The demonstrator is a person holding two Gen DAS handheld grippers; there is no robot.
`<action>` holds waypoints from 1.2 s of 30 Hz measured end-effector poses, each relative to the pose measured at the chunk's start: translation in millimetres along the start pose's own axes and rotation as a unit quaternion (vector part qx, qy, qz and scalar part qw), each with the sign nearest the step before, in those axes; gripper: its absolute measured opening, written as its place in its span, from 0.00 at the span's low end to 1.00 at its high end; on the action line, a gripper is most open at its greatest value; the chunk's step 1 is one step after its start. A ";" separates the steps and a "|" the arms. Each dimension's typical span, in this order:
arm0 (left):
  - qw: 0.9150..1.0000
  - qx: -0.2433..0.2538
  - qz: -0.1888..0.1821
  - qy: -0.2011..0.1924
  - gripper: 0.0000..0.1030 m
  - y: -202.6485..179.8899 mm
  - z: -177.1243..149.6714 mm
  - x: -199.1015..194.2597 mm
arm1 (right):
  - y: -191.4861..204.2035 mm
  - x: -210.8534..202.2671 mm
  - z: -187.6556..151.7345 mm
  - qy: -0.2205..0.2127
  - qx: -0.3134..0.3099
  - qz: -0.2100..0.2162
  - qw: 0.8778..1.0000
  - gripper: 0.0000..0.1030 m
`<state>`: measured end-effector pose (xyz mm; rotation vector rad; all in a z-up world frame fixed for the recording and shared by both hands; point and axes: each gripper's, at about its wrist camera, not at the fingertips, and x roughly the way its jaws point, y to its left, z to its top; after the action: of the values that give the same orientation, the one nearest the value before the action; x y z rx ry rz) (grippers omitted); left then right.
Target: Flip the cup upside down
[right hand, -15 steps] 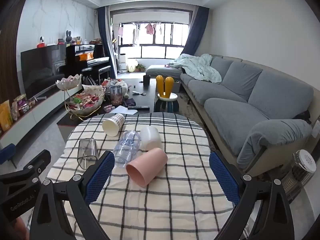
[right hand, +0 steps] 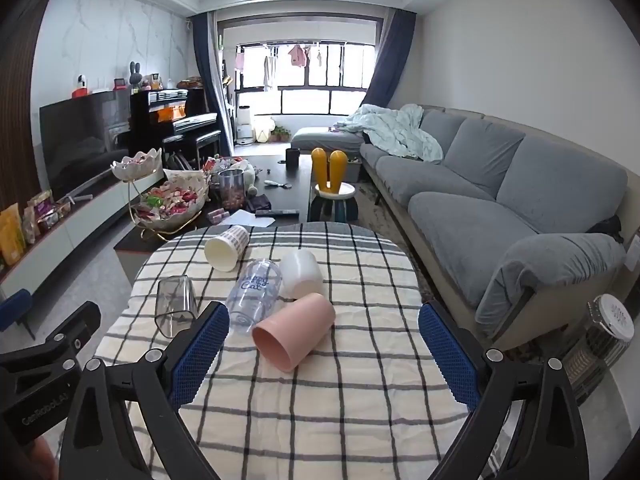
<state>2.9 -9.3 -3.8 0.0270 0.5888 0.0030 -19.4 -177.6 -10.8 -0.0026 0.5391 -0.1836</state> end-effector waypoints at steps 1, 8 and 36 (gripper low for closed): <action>1.000 0.000 -0.001 0.000 1.00 4.2 0.3 -3.1 | 0.1 -0.1 -0.2 0.000 0.000 0.000 1.000 0.93; 1.000 0.001 -0.006 0.005 1.00 7.8 0.6 -5.0 | -1.6 -4.3 1.7 0.002 0.001 0.001 1.000 0.93; 1.000 0.004 -0.005 0.010 1.00 6.9 -2.9 -0.7 | -0.3 -0.1 -0.6 0.013 0.006 0.003 1.000 0.93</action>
<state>0.7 -2.3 -5.6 0.0320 0.6080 -0.0092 -19.9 -177.8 -11.3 0.0137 0.5637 -0.1805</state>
